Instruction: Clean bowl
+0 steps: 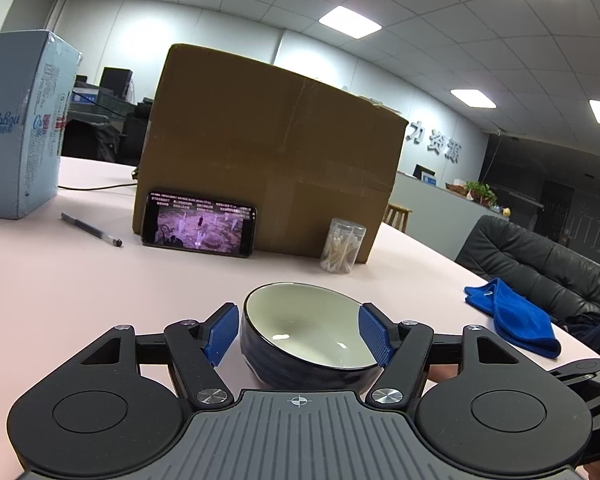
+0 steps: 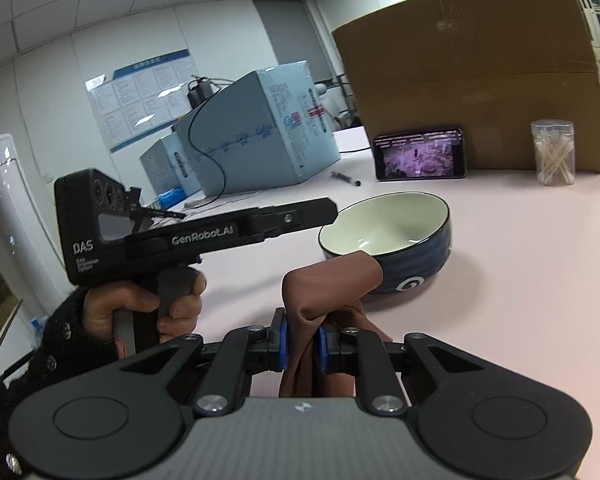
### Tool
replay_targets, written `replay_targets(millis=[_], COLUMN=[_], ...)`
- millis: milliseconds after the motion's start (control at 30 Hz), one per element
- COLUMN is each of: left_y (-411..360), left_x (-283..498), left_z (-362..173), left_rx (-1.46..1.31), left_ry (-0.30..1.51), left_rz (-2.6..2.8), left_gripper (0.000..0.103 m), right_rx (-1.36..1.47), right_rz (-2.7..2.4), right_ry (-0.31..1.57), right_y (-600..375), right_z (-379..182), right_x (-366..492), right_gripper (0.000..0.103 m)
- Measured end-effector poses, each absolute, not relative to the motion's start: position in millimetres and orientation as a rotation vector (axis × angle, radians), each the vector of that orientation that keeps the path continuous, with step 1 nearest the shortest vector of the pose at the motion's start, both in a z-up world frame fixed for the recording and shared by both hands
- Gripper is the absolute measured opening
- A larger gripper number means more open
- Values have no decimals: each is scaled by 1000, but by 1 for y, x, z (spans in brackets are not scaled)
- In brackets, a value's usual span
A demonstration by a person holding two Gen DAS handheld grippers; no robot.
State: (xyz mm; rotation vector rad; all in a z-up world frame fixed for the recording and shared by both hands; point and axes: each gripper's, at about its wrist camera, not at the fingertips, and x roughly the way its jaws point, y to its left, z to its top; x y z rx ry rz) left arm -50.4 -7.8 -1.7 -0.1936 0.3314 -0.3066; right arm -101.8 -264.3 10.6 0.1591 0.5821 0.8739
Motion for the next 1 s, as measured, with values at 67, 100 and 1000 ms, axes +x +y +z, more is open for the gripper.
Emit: replay_targets(millis=[67,100,1000], left_y=[-9,-10,2], left_x=[-48,-46,-9], left_z=[-1,-1,-15], left_rx=[-184,-180,-266], left_ry=[337,340,441], left_rz=[-310,-312,-290], left_gripper=[67,66,46], right_rx=[165,177,863], right_rz=[824,797,524], right_ry=[564,555,581], right_y=[-265,-266,-307], right_z=[11,11,-46], right_x=[-99,-98,13], right_gripper=[14,14,17])
